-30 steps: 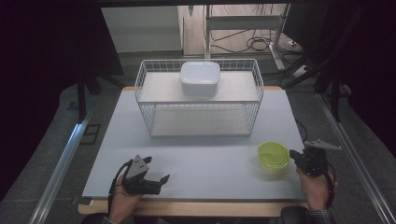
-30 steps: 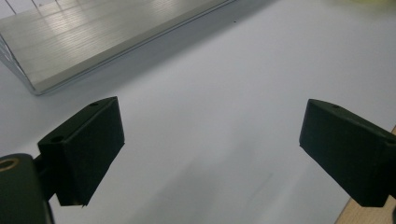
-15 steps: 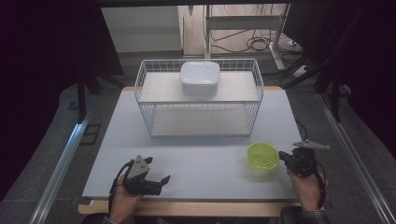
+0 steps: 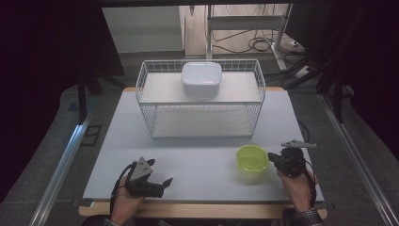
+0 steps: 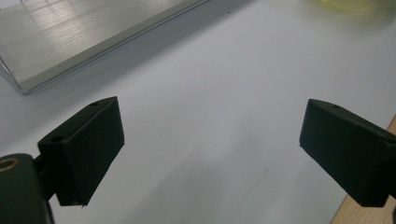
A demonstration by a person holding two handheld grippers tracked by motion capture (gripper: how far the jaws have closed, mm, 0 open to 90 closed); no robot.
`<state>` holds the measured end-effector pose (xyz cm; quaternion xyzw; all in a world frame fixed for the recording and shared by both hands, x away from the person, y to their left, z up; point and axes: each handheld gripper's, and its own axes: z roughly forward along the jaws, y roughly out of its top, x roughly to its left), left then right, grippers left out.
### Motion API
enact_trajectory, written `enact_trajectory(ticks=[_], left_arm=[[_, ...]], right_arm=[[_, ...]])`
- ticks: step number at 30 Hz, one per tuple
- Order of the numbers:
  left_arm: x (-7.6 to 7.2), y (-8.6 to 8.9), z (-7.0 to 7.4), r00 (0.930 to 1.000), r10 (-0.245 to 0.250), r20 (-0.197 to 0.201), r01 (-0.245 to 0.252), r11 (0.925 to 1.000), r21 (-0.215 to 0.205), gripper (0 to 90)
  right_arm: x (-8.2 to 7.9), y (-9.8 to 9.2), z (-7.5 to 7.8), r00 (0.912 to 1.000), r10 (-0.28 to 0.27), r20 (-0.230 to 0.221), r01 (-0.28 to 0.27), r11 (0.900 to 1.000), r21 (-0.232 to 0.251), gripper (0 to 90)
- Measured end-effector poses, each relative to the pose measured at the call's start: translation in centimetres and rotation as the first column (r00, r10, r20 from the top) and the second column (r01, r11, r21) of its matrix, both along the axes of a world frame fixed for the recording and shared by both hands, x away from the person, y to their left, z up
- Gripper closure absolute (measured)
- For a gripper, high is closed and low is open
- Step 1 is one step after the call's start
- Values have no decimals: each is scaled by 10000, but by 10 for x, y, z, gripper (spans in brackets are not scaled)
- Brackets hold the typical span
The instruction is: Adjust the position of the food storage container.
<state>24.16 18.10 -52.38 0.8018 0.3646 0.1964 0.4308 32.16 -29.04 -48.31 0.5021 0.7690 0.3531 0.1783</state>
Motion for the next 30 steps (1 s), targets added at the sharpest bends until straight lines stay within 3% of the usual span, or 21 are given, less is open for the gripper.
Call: enact_trajectory(ticks=[14, 22, 27, 30], left_arm=[[1, 1, -1, 9999, -42, -101, 40, 9999, -115, 63], [1, 1, -1, 9999, -43, -92, 42, 9999, -108, 64], [1, 2, 0, 10000, -29, -92, 28, 9999, -130, 64], [1, 2, -1, 9999, -18, -111, 16, 9999, -142, 64]], right_arm=[[-3, 34, -3, 9942, 1040, -261, -1036, 9945, 182, 899], [-2, 47, -10, 9887, 1400, -545, -1402, 9901, -3, 899], [0, 46, -13, 9870, 1417, -758, -1407, 9899, 191, 899], [1, 50, -17, 9820, 1598, -1003, -1548, 9864, 558, 899]])
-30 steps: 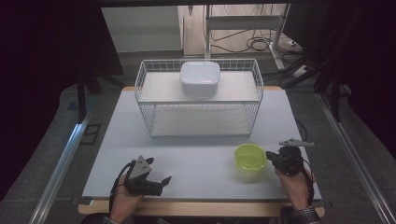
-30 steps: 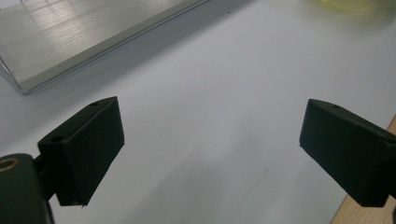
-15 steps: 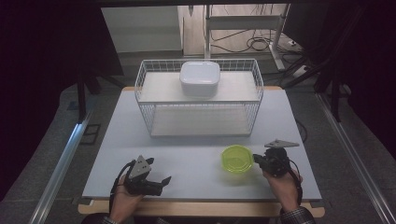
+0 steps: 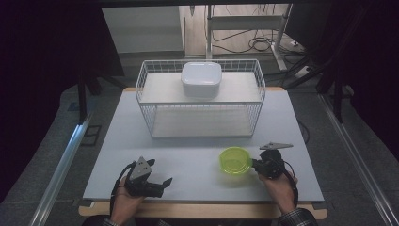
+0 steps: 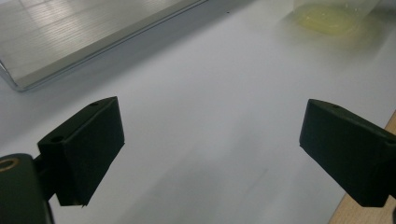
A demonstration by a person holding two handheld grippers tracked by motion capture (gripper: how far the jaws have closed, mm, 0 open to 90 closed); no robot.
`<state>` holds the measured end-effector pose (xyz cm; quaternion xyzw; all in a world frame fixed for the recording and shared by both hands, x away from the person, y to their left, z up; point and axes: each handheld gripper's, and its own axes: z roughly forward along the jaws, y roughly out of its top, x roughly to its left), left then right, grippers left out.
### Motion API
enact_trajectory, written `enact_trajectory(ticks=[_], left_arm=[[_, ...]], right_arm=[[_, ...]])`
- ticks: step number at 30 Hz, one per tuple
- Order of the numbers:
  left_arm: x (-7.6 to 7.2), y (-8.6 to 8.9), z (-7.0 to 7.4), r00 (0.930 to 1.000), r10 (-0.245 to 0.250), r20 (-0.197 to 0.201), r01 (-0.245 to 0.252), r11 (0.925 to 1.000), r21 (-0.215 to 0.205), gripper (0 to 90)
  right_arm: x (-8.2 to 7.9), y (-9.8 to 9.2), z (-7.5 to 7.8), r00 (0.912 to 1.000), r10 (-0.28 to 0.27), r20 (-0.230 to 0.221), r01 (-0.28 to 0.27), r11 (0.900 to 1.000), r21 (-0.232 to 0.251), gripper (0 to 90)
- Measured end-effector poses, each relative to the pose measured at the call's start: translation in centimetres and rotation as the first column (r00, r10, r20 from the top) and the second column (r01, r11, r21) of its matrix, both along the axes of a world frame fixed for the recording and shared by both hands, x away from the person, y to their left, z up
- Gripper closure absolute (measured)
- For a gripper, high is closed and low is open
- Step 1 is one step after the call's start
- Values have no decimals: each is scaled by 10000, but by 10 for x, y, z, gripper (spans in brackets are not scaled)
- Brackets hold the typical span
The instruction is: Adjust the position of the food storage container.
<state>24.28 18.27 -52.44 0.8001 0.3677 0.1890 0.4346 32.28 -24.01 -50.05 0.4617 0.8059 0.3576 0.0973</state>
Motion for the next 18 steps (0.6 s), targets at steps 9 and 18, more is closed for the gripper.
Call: enact_trajectory(ticks=[9, 18], left_arm=[[0, 0, 0, 10000, 8, 1, -8, 10000, 37, 63], [0, -1, -1, 10000, 8, -24, -7, 10000, 93, 64]], right_arm=[[5, 19, -7, 9980, 546, -310, -532, 9976, 450, 898], [7, 47, -14, 9907, 1252, -536, -1212, 9899, 731, 895]])
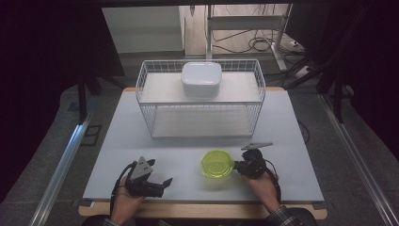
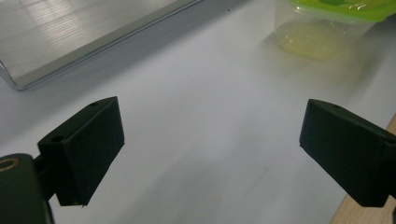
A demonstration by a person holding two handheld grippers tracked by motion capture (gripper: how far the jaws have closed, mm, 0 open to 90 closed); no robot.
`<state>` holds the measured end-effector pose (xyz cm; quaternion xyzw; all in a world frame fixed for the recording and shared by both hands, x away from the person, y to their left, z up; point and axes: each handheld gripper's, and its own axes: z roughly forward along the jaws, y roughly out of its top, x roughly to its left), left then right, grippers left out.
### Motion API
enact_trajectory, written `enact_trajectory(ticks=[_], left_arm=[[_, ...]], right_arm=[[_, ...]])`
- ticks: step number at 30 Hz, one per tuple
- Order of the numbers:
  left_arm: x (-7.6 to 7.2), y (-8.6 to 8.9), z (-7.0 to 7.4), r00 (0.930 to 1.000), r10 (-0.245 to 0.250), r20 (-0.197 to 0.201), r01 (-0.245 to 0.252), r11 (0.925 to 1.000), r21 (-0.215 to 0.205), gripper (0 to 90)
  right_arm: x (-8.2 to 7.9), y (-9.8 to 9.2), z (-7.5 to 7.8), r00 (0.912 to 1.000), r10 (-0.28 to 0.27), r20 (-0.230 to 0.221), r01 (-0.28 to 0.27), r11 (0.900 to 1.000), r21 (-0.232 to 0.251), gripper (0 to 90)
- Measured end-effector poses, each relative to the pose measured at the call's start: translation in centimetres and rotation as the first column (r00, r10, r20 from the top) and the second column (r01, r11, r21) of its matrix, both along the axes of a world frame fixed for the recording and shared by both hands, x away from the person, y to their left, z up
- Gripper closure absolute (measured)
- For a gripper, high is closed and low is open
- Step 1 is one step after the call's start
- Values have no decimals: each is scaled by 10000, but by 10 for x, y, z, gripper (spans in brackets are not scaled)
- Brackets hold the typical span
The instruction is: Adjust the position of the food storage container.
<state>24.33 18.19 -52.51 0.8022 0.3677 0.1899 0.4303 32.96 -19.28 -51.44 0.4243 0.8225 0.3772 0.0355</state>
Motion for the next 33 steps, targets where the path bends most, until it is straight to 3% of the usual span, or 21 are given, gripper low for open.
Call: enact_trajectory(ticks=[9, 22, 33], left_arm=[[0, -1, 0, 10000, -22, -32, 22, 10000, 32, 64], [0, -2, -1, 9999, -121, -23, 121, 9999, 115, 64], [-1, -2, 0, 9999, -137, -47, 137, 9999, 97, 64]], right_arm=[[3, 27, -5, 9981, 582, -203, -580, 9982, 130, 890], [8, 61, -9, 9926, 1211, -45, -1209, 9921, 327, 889], [10, 45, -2, 9938, 949, 575, -936, 9953, -255, 786]])
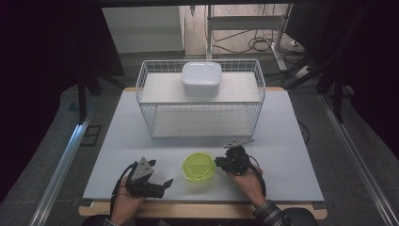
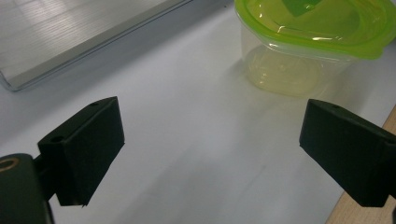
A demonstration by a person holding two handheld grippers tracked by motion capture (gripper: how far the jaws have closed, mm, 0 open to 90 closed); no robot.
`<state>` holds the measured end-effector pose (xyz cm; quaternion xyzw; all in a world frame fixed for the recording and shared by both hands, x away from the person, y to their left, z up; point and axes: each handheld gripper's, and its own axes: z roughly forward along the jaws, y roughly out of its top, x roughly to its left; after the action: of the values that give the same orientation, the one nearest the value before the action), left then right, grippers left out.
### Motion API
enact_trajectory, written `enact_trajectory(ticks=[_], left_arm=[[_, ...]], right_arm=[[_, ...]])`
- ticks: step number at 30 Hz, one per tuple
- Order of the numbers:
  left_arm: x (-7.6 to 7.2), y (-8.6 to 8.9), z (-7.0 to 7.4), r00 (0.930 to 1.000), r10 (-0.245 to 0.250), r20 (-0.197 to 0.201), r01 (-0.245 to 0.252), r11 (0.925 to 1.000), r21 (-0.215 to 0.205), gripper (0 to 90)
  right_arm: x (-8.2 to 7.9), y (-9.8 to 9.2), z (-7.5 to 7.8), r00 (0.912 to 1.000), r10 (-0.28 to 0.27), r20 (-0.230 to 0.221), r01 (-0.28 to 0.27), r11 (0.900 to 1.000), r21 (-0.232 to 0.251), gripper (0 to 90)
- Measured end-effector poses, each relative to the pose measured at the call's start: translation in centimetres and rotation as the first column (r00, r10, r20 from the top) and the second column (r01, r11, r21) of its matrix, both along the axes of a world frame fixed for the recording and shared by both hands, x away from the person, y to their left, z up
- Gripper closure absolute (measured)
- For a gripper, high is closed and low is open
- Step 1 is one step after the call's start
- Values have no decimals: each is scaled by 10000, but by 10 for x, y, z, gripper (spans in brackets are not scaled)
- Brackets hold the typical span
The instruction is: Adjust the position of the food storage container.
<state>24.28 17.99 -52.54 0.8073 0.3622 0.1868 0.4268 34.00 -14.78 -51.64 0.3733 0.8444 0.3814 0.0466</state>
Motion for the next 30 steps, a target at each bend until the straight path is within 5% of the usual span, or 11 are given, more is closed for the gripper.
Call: enact_trajectory(ticks=[8, 19, 25, 30], left_arm=[[-1, 1, 1, 10000, 0, 11, 0, 10000, 2, 64], [-1, 0, 0, 10000, -24, 1, 24, 10000, 22, 64], [-1, -1, 0, 10000, -62, 1, 62, 9999, 79, 64], [-1, -1, 0, 10000, -68, 11, 68, 9999, 84, 64]], right_arm=[[-4, -14, 11, 9928, -282, 1161, 391, 9949, -925, 485], [-11, -29, 18, 9834, -40, 1814, 251, 9932, -1138, 155], [-15, -33, 15, 9804, -598, 1878, 771, 9933, -863, 63], [-20, -32, 18, 9765, -336, 2130, 530, 9949, -861, 51]])
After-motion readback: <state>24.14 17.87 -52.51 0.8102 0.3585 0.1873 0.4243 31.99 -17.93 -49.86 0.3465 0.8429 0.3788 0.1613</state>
